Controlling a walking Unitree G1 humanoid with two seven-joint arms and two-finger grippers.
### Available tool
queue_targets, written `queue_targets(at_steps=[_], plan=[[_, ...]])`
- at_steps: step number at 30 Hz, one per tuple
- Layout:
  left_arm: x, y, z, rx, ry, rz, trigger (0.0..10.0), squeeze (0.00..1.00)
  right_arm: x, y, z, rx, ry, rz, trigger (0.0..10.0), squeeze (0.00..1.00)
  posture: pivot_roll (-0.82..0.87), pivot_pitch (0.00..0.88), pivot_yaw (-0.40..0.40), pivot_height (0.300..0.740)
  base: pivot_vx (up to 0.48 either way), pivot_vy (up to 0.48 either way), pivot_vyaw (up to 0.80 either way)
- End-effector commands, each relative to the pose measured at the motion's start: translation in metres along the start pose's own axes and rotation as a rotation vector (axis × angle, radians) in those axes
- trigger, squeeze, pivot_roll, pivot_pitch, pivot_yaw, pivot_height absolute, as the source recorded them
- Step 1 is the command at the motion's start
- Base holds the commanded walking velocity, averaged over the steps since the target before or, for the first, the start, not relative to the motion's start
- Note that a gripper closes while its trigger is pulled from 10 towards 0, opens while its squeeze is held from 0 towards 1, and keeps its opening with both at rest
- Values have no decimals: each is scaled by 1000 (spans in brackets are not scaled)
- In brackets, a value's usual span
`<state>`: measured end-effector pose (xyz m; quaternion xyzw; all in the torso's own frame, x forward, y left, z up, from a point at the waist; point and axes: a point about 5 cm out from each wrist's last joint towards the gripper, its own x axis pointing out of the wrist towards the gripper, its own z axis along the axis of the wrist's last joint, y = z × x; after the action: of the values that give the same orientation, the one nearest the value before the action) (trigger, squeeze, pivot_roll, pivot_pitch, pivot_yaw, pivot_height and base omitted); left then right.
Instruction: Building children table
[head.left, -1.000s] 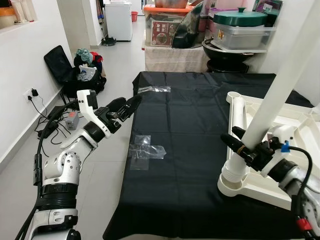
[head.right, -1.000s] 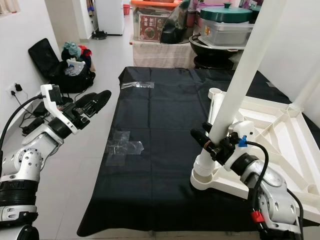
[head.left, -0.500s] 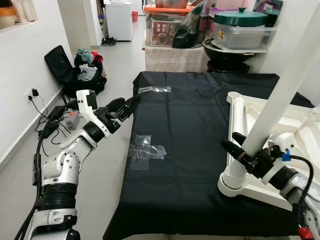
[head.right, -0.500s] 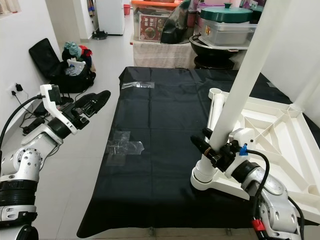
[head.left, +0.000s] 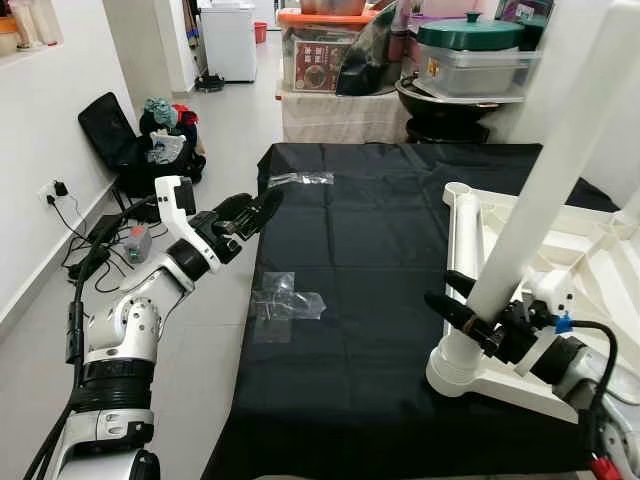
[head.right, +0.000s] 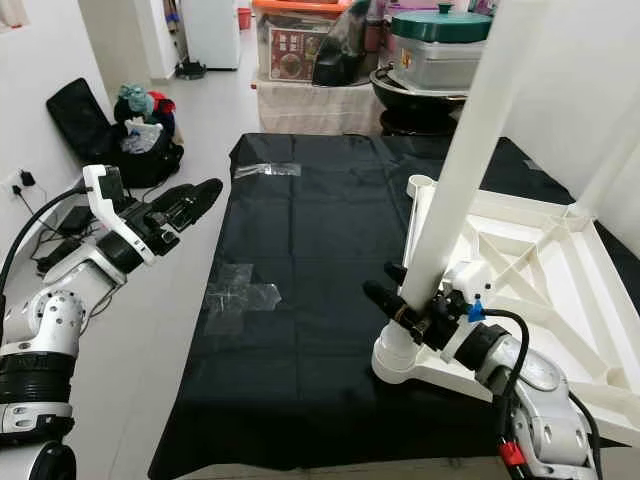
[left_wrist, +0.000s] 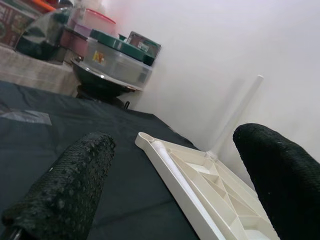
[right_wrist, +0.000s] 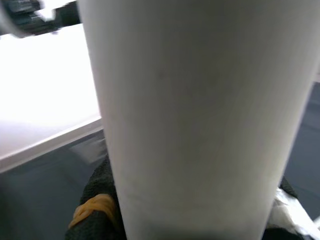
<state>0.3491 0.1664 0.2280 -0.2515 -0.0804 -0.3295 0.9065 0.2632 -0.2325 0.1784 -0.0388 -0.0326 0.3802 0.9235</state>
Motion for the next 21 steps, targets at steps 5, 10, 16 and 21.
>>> queue_targets(at_steps=[5, 10, 16, 21], plan=[[-7, 4, -1, -29, 1, 19, 10000, 0, 17, 15, -3, 43, 18, 205, 0, 0, 53, 0, -36, 740, 0, 0, 0], [-9, 5, -1, -40, -3, 25, 10000, 0, 22, 16, 1, 37, -2, 230, 0, 0, 57, 0, -40, 740, 0, 0, 0], [-12, 9, -3, -60, 1, 52, 10000, 0, 37, 26, 3, 40, -76, 273, 0, 0, 65, 0, -43, 740, 0, 0, 0], [-12, 11, -4, -85, 2, 63, 10000, 0, 39, 36, 0, 53, -95, 331, 0, 0, 61, 0, -40, 740, 0, 0, 0]])
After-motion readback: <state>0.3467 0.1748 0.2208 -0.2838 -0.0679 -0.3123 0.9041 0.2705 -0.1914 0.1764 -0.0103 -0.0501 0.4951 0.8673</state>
